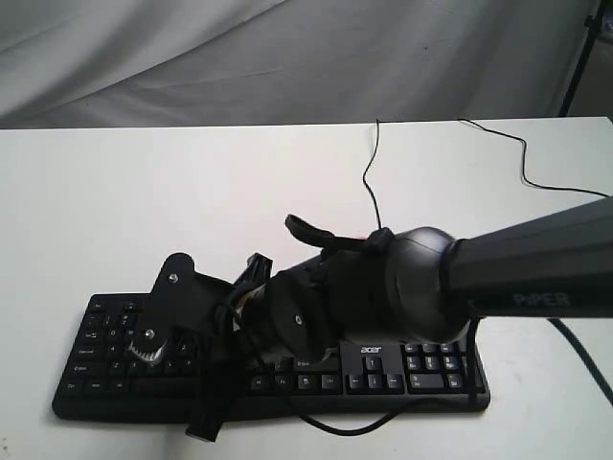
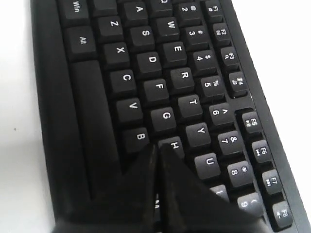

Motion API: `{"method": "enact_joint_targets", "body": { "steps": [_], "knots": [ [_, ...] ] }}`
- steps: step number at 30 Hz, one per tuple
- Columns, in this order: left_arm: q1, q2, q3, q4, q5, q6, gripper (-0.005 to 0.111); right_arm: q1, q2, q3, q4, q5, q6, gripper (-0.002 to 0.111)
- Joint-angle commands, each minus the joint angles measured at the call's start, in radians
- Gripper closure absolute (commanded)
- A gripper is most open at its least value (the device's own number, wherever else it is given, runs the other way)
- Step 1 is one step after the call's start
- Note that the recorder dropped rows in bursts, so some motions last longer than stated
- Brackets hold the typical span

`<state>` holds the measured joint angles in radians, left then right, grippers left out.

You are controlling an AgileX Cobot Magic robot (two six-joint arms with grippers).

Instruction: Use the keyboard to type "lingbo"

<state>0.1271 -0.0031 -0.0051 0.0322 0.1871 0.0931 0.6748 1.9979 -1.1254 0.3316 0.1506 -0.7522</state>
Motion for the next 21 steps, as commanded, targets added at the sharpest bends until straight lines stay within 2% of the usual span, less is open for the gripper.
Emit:
{"method": "enact_joint_targets", "body": {
  "steps": [1, 8, 21],
  "knots": [
    [-0.004, 0.003, 0.005, -0.001, -0.004, -0.003, 0.106, 0.004, -0.001, 0.001, 0.0, -0.012, -0.001, 0.108],
    [-0.004, 0.003, 0.005, -0.001, -0.004, -0.003, 0.106, 0.014, 0.053, 0.001, 0.018, -0.012, -0.002, 0.108],
    [-0.004, 0.003, 0.005, -0.001, -0.004, -0.003, 0.106, 0.014, 0.0, 0.001, 0.018, -0.008, -0.002, 0.108]
  ]
}}
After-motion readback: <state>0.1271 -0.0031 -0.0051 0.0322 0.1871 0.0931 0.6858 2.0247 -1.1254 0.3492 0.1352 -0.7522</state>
